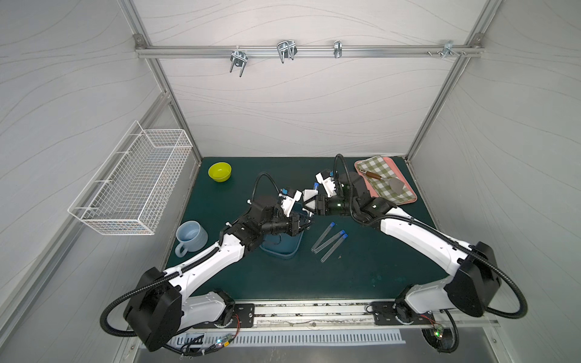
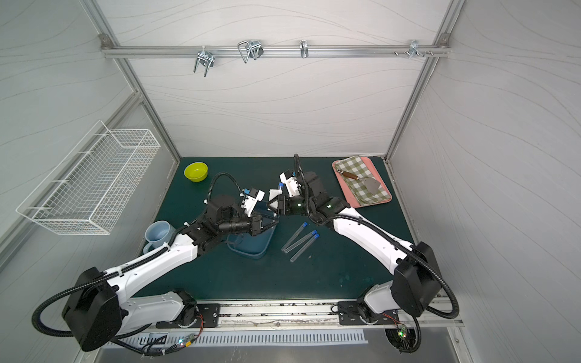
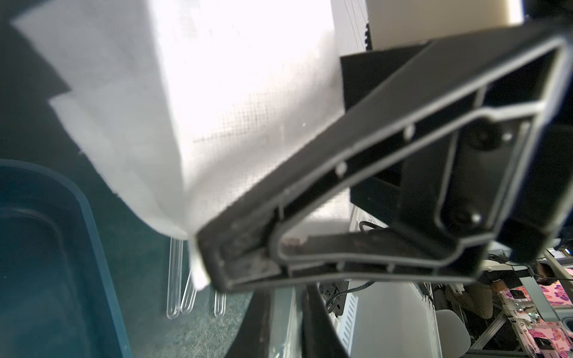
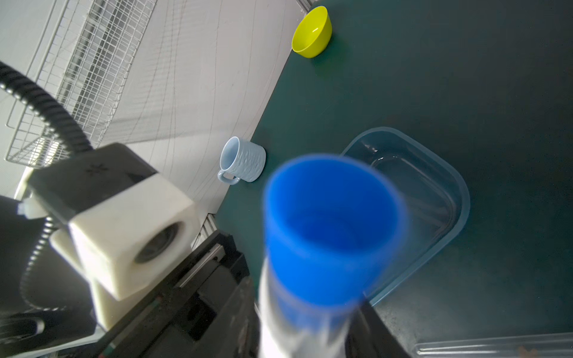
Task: Wipe the exteriors of test tubes
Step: Wipe the dirt from the test tube.
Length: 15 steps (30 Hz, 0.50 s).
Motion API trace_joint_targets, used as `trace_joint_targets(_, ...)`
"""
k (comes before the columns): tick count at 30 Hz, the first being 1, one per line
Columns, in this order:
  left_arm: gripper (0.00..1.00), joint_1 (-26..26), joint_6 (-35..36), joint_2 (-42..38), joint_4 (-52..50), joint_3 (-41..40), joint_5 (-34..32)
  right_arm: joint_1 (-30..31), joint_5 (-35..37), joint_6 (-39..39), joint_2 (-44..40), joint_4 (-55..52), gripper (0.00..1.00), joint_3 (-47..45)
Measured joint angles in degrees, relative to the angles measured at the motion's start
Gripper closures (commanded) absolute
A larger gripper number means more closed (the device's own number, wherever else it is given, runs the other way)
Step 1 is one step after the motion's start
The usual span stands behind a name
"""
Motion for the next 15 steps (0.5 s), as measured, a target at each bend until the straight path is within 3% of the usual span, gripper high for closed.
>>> trace_joint_targets(15,0.86,0.00,-1.07,-0.42,1.42,-1.01,-0.07,-1.33,0.46,0.90,-1.22,-4.00,0.36,3.19)
